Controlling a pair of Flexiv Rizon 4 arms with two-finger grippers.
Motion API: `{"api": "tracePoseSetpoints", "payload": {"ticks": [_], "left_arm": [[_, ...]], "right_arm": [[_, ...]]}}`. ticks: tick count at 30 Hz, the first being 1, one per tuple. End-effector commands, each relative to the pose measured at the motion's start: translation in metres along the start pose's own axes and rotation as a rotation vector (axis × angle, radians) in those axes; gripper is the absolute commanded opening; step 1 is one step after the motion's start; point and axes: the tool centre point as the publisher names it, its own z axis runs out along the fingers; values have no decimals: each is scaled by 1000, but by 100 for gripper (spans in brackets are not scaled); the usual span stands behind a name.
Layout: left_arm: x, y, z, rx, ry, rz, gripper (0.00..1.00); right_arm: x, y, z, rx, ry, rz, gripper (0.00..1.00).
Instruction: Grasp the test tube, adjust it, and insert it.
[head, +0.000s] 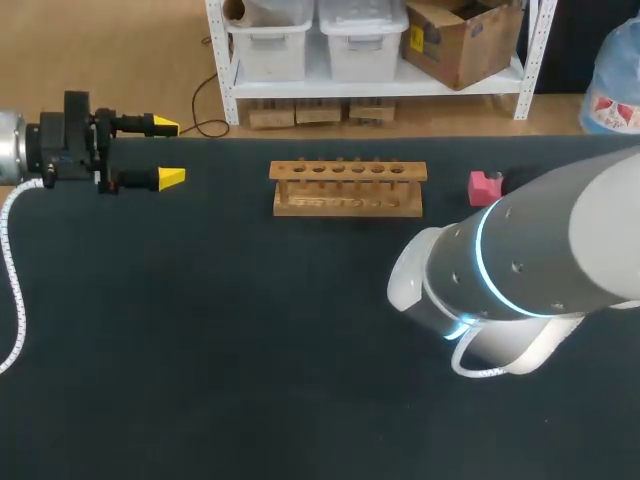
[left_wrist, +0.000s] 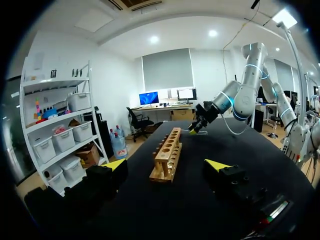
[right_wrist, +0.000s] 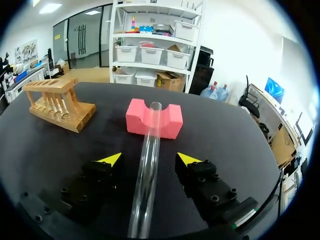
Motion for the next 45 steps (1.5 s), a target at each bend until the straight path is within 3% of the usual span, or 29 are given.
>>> {"api": "tracePoseSetpoints", "payload": {"ticks": [1,8,21,26,45], "left_arm": [[1,-1,0,-4,-3,3,100],[1,-1,0,-4,-3,3,100],[1,-1,0,-4,-3,3,100],[1,-1,0,-4,-3,3,100],[1,-1,0,-4,-3,3,100]], "right_arm": [[5,-6,0,-79,1,4,63],[8,-7,1,-86,12,8,45],[10,-3,0,-103,23,-3,31],[10,-1,-1,-107,24,-6,1],[13,-1,0,-100,43,35,0]]}}
